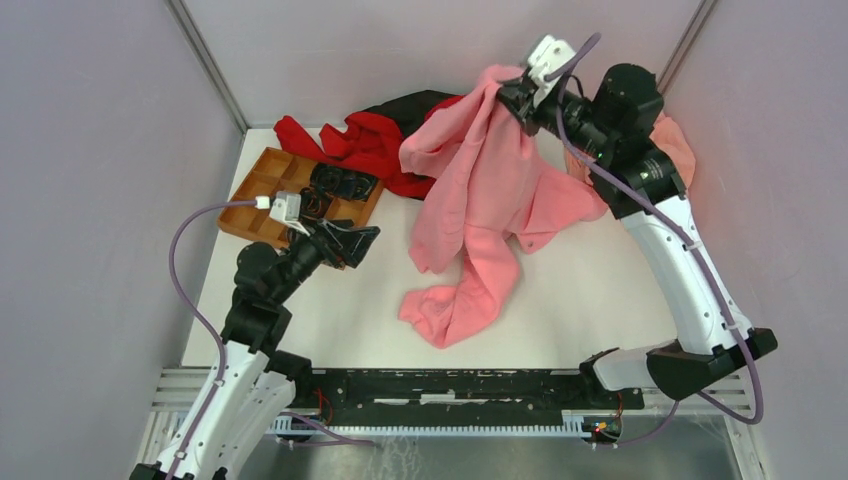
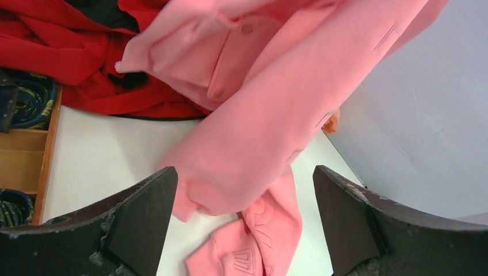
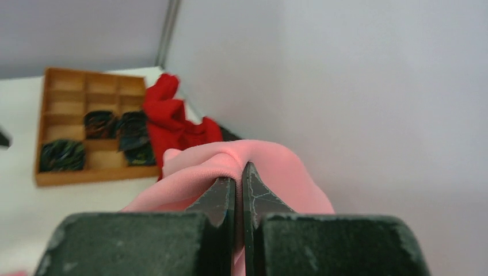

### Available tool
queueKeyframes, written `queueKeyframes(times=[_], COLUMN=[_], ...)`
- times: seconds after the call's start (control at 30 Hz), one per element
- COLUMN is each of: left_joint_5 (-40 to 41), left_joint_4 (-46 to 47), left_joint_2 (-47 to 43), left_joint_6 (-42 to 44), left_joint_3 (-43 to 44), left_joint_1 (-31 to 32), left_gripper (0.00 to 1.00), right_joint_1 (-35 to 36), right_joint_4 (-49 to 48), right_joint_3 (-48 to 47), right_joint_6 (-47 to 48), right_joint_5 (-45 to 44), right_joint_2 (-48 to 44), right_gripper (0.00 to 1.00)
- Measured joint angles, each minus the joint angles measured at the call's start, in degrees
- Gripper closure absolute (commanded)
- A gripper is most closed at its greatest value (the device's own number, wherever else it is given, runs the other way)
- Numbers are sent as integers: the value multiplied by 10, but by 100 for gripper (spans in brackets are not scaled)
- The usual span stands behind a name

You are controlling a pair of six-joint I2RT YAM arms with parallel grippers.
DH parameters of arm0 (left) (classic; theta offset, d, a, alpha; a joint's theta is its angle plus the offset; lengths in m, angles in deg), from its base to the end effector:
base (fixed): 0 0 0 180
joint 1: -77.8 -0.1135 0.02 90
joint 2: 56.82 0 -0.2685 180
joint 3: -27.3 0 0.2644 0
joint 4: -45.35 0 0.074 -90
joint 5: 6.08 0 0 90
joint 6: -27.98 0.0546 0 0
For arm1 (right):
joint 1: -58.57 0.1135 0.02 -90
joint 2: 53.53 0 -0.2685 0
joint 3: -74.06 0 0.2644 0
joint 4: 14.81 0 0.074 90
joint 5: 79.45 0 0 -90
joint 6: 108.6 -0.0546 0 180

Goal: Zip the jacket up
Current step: Place the jacket at the center of the board, then flatten out the jacket at the center of the board.

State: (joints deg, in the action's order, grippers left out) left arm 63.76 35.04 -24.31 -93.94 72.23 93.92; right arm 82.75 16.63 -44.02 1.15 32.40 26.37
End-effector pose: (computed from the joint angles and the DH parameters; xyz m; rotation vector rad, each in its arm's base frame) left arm 0.1648 -0.0672 0.3193 0.0717 1.6103 -0.9269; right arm 0.2695 0.1433 0.5559 -0.8270 1.2161 0.3397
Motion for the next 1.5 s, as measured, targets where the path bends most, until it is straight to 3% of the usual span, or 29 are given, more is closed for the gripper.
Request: queueKeyframes(times=[0.13, 0.23, 0.3, 0.37, 0.4, 0.43, 0.5, 0.57, 0.73, 0.93, 1.27, 1.5], left_joint_5=[0, 0, -1, -5, -8, -10, -15, -27, -58, -66, 143, 246], left_joint_4=[-9, -16, -19, -20, -20, -20, -20, -17, 12, 36, -42, -120], left_joint_2=[-2, -7, -14, -21, -24, -26, -29, -31, -25, 10, 174, 379], left_joint_6=[0, -5, -13, -23, -29, -36, -49, -68, -111, -134, -57, 14], left_joint_3=[0, -2, -7, -16, -21, -26, -35, -48, -85, -99, 34, 193], left_joint_1=[0, 0, 0, 0, 0, 0, 0, 0, 0, 21, 256, 291], left_gripper=[6, 6, 6, 6, 6, 6, 6, 6, 8, 11, 14, 14], right_joint_1=[17, 50, 98, 156, 183, 203, 219, 188, 11, -138, -294, -309], right_joint_4=[-11, -12, -11, 9, 27, 43, 83, 101, 53, -133, -278, -314], right_joint_3=[118, 218, 300, 367, 394, 411, 435, 439, 461, 636, 695, 714], right_joint_6=[16, 31, 47, 65, 79, 89, 116, 133, 136, 26, -158, -204], right_joint_5=[82, 137, 164, 184, 199, 211, 239, 267, 349, 411, 342, 329], right_joint_2=[-33, -38, -38, -27, -17, -7, 5, -2, -90, -233, -160, -160], right_gripper=[92, 80, 65, 34, 25, 17, 11, 9, 4, 2, 2, 2])
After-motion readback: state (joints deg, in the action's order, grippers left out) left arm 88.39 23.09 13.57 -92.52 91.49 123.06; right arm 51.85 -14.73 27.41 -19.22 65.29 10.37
